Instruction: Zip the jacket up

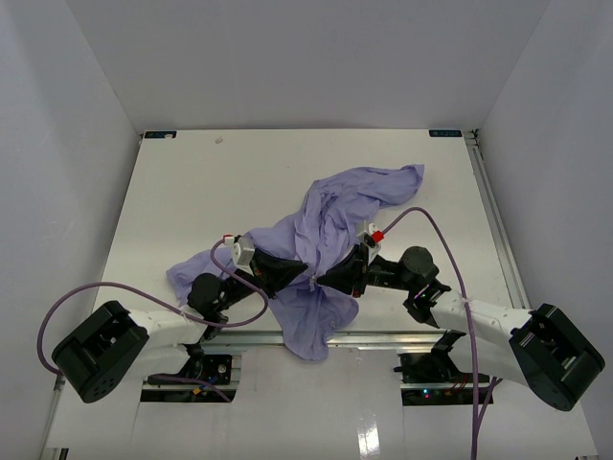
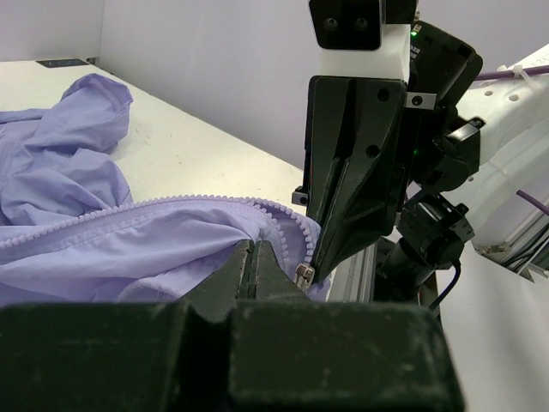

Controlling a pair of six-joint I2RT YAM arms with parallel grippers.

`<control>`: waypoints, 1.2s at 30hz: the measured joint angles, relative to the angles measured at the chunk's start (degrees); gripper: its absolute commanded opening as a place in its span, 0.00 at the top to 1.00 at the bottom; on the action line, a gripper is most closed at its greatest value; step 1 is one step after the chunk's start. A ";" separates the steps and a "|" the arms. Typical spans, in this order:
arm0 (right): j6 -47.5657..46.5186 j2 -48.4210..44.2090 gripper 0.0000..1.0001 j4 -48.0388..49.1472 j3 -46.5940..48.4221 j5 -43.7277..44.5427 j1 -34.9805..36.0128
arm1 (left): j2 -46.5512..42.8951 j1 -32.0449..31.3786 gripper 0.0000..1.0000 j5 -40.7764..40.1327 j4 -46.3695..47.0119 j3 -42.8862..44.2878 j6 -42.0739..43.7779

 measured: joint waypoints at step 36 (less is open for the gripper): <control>3.17 3.91 0.92 4.62 0.00 -0.14 0.19 | -3.39 0.00 1.00 -1.36 0.04 -0.72 0.66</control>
